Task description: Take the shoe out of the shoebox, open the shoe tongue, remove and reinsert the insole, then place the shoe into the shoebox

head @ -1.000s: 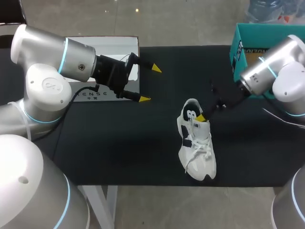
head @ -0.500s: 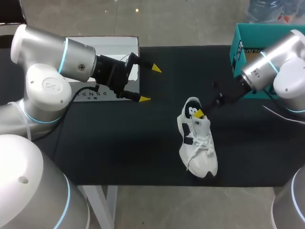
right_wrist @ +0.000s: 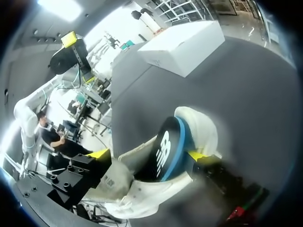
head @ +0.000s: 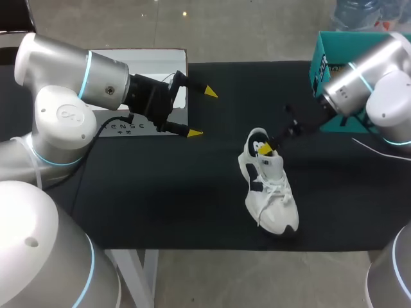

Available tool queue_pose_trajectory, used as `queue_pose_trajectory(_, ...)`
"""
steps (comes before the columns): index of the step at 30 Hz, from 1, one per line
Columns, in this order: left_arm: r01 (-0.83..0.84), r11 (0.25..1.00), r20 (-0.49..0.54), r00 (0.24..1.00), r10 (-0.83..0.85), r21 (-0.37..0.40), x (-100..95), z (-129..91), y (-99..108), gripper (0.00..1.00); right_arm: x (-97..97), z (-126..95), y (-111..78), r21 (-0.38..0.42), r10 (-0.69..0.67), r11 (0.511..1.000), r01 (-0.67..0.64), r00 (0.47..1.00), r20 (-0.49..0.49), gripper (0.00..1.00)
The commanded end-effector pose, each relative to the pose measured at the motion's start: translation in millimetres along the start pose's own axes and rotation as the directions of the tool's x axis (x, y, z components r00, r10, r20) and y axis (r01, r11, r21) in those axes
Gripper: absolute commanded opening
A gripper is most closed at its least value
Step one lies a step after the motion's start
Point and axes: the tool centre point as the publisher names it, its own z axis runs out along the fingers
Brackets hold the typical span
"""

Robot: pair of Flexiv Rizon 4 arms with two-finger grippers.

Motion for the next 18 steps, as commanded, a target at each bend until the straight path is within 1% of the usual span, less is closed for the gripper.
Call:
queue_pose_trajectory(1,-0.001,1.000,-0.002,1.000,0.001,-0.001,0.0,-0.6,-0.2,1.00,-7.9,3.0,9.0,0.008,-0.007,1.000,0.007,1.000,0.001,1.00)
queue_pose_trajectory(5,-0.001,1.000,-0.002,1.000,0.001,-0.001,0.0,-0.6,-0.2,1.00,-8.3,1.5,14.8,0.008,-0.019,1.000,0.019,1.000,0.005,1.00)
queue_pose_trajectory(6,-0.001,1.000,-0.002,1.000,0.001,-0.001,0.0,-0.6,-0.2,1.00,-8.4,1.3,15.4,0.008,-0.020,1.000,0.020,1.000,0.006,0.98)
queue_pose_trajectory(7,-0.001,1.000,-0.002,1.000,0.001,-0.001,0.0,-0.6,-0.2,1.00,-8.5,1.3,16.0,0.007,-0.021,1.000,0.021,1.000,0.006,0.72)
queue_pose_trajectory(8,-0.001,1.000,-0.002,1.000,0.001,-0.001,0.0,-0.6,-0.2,1.00,-8.4,1.5,16.4,0.006,-0.022,1.000,0.022,1.000,0.006,0.41)
queue_pose_trajectory(9,-0.001,1.000,-0.002,1.000,0.001,-0.001,0.0,-0.6,-0.2,1.00,-8.5,1.9,17.0,0.007,-0.023,1.000,0.023,1.000,0.006,0.27)
queue_pose_trajectory(11,-0.001,1.000,-0.002,1.000,0.001,-0.001,0.0,-0.6,-0.2,1.00,-8.7,3.0,17.6,0.008,-0.025,1.000,0.025,1.000,0.005,0.07)
queue_pose_trajectory(12,-0.001,1.000,-0.002,1.000,0.001,-0.001,0.0,-0.6,-0.2,1.00,-8.7,3.9,17.5,0.008,-0.025,1.000,0.025,1.000,0.004,0.00)
queue_pose_trajectory(15,-0.001,1.000,-0.002,1.000,0.001,-0.001,0.0,-0.6,-0.2,1.00,-8.4,5.6,16.8,0.010,-0.024,1.000,0.024,1.000,0.001,0.00)
queue_pose_trajectory(18,-0.001,1.000,-0.002,1.000,0.001,-0.001,0.0,-0.6,-0.2,1.00,-7.7,6.5,15.4,0.012,-0.023,1.000,0.023,1.000,-0.001,0.05)
